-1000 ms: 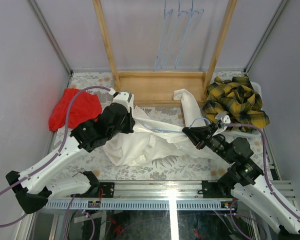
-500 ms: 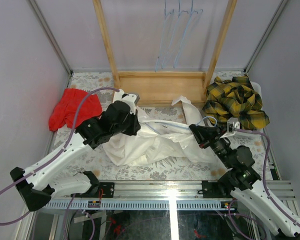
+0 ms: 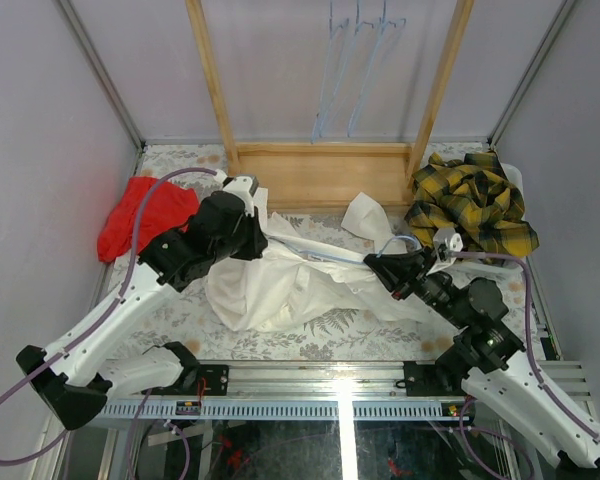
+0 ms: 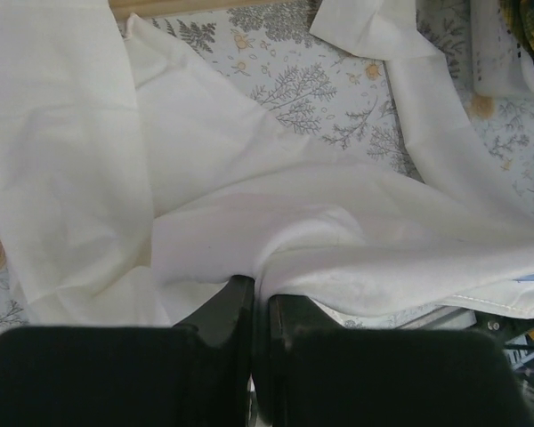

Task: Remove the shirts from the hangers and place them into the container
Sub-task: Remove the shirt from the hanger.

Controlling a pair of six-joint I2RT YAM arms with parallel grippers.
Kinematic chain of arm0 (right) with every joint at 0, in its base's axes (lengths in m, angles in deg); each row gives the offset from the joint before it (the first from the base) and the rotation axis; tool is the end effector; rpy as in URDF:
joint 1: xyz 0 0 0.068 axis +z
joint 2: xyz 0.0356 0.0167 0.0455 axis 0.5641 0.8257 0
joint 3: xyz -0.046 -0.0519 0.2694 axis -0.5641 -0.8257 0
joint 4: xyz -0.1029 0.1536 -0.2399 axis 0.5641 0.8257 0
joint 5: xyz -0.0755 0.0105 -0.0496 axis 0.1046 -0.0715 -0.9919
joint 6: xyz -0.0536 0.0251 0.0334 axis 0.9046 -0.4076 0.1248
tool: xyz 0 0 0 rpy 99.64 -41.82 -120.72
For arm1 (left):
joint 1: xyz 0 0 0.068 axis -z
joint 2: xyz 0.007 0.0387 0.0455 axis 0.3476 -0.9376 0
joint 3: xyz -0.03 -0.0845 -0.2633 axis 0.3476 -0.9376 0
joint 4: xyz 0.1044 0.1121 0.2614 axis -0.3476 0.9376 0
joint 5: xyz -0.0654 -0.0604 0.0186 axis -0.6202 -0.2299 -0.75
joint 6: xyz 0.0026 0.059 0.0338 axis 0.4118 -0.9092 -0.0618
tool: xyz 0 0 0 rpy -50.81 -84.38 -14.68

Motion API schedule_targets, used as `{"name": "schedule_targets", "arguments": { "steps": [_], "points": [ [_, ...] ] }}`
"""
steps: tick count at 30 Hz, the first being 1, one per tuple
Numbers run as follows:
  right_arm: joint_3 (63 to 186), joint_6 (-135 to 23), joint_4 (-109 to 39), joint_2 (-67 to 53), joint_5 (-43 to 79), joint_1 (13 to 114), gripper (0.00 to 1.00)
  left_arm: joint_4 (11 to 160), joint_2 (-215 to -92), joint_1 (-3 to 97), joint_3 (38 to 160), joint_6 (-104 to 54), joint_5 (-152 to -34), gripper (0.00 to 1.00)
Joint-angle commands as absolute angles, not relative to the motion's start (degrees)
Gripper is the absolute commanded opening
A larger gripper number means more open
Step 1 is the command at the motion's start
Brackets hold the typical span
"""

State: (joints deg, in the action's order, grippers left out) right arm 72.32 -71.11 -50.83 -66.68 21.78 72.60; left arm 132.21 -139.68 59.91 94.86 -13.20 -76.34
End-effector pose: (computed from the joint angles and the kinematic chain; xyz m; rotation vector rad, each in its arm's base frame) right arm 0.1328 0.1188 0.3181 -0.3730 1.2968 1.0285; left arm 0.2171 -0.1693 0.3607 0.2340 2.2577 -0.4349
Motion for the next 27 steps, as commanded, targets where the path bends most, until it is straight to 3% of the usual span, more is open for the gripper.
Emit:
{"name": "schedule_targets", "arguments": {
  "steps": [1, 5, 10, 14, 21, 22, 23, 24, 26, 27],
  "points": [
    [72.0, -69.33, -56.92, -70.31, 24.23, 72.38, 0.0, 135.39, -139.68, 54.47, 95.35, -15.55, -72.23, 0.01],
    [67.6, -73.47, -66.36, -70.8, 23.92, 72.32, 0.0, 135.02, -141.16, 54.4, 93.66, -14.49, -77.17, 0.03],
    [66.76, -73.16, -66.27, -70.43, 25.88, 72.38, 0.0, 135.29, -140.75, 52.4, 93.79, -15.37, -76.57, 0.05],
    [64.61, -74.99, -71.03, -72.3, 24.86, 72.37, 0.0, 138.07, -143.16, 46.95, 95.56, -18.92, -83.6, 0.0],
    [63.4, -78.92, -74.64, -70.51, 22.27, 72.35, 0.0, 135.66, -144.22, 45.9, 94.35, -18.97, -94.7, 0.06],
    [63.28, -79.45, -74.04, -70.44, 20.47, 72.39, 0.0, 134.52, -143.53, 45.84, 93.64, -18.5, -95.28, 0.1],
    [62.99, -79.9, -73.53, -70.53, 18.6, 72.33, 0.0, 133.43, -142.57, 45.83, 92.93, -17.95, -96.11, 0.24],
    [62.74, -79.82, -73.16, -70.72, 17.24, 72.39, 0.0, 132.62, -141.74, 45.83, 92.17, -17.75, -96.96, 0.32],
    [62.57, -79.51, -72.27, -71.15, 15.44, 72.37, 0.0, 132.72, -140.69, 45.83, 91.59, -17.51, -95.68, 0.38],
    [62.74, -79.54, -71.51, -71.22, 14.81, 72.33, 0.0, 133.24, -140.29, 45.85, 91.46, -17.36, -94.12, 0.47]
  ]
}}
